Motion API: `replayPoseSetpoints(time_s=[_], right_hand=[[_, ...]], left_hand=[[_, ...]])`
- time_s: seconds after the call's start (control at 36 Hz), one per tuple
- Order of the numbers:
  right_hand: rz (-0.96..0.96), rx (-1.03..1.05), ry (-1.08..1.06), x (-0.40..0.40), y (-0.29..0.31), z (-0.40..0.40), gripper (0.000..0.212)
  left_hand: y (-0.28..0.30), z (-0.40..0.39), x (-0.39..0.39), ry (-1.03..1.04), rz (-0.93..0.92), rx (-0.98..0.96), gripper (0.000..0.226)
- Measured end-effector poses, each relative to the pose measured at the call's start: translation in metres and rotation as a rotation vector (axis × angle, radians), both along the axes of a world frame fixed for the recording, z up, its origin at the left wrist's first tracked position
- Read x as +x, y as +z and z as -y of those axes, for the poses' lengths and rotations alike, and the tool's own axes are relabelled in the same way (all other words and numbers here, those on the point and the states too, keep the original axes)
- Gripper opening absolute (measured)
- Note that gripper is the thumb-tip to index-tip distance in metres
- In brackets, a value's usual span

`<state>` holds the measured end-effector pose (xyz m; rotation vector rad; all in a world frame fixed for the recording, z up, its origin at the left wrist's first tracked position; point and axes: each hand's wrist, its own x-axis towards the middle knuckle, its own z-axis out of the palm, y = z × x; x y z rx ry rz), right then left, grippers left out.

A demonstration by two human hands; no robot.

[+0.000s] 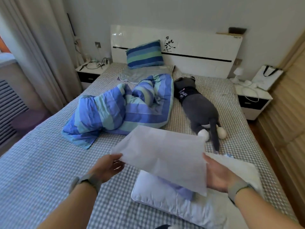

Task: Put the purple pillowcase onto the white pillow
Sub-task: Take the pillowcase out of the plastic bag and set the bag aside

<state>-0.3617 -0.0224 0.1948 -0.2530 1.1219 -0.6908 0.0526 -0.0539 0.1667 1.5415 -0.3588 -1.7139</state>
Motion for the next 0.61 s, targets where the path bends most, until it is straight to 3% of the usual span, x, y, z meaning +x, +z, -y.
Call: replayPoseSetpoints(time_s=[0.14, 0.22, 0.28, 0.36, 0.39, 0.42, 0.47, 0.53, 0.56, 0.61], right_hand=[[-0.267, 0.137, -0.041, 0.019, -0.056, -0.040, 0.045], [-0.341, 0.105, -0.180, 0.027, -0.050, -0.036, 0.032], [-0.340, 0.012, -0.242, 0.036, -0.033, -0.032, 0.028], [-0.310, -0.141, -0.284, 0.045, -0.003, -0.022, 0.056], [-0.314, -0.184, -0.277, 0.048, 0.009, -0.018, 0.059], [-0.311, -0.233, -0.257, 0.054, 0.023, -0.013, 0.048], [-0.238, -0.291, -0.213, 0.066, 0.043, -0.007, 0.030], [-0.138, -0.339, -0.191, 0.079, 0.064, 0.000, 0.026], [-0.093, -0.381, -0.170, 0.089, 0.077, 0.004, 0.024], [-0.027, -0.468, -0.109, 0.099, 0.099, 0.010, 0.022]], left_hand=[[-0.017, -0.006, -0.009, -0.037, 0.133, 0.050, 0.025], [-0.024, -0.008, -0.004, 0.017, 0.321, 0.061, 0.029], [-0.029, -0.004, 0.002, 0.043, 0.438, 0.104, 0.045], [-0.023, 0.007, 0.003, -0.171, 0.991, 0.111, 0.082], [-0.011, 0.005, -0.007, -0.258, 1.171, -0.001, 0.080], [0.009, 0.001, -0.020, -0.358, 1.225, -0.185, 0.074], [0.049, -0.007, -0.052, -0.558, 1.045, -0.600, 0.067], [0.081, -0.014, -0.081, -0.840, 0.894, -0.870, 0.066], [0.096, -0.017, -0.092, -0.879, 0.903, -1.001, 0.065], [0.119, -0.014, -0.112, -0.761, 0.938, -1.174, 0.051]])
